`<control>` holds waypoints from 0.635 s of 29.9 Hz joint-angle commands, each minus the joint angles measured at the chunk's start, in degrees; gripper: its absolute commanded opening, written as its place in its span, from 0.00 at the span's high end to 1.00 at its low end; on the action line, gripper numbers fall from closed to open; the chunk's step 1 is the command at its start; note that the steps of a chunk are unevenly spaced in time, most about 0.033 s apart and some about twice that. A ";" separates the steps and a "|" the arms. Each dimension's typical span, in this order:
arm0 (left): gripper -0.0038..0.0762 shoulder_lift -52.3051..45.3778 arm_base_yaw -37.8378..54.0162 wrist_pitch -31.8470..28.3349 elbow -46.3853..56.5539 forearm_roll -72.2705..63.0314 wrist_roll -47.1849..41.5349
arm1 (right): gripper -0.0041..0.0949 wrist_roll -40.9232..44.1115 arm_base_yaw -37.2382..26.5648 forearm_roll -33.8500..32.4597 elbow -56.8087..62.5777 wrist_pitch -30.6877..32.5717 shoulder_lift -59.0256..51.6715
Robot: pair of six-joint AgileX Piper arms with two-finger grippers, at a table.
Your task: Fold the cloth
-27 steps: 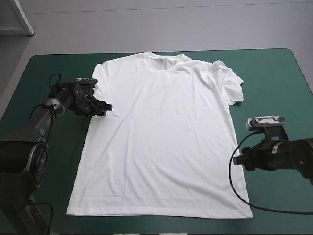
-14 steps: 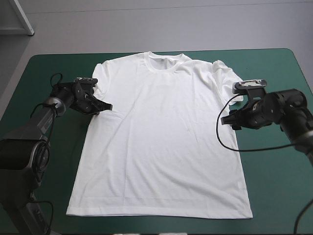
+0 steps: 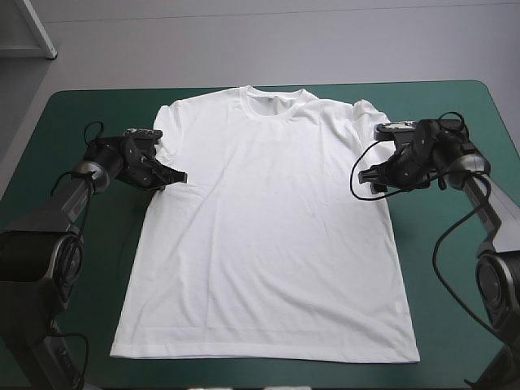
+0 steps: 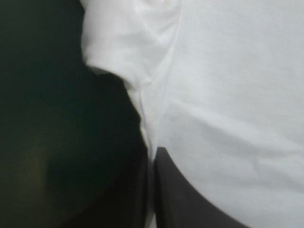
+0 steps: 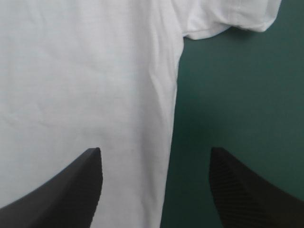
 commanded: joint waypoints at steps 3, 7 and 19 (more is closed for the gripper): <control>0.93 -1.61 -0.09 -0.39 -0.89 -0.68 0.13 | 0.41 -5.71 -3.70 6.55 -3.27 -2.33 2.16; 0.93 -1.61 -0.09 0.35 -0.89 -0.68 0.13 | 0.47 -7.51 -3.44 8.75 -4.36 -2.33 5.05; 0.93 -1.61 -0.09 1.14 -0.89 -0.68 0.13 | 0.83 -7.90 -3.44 11.87 -4.41 -5.26 6.05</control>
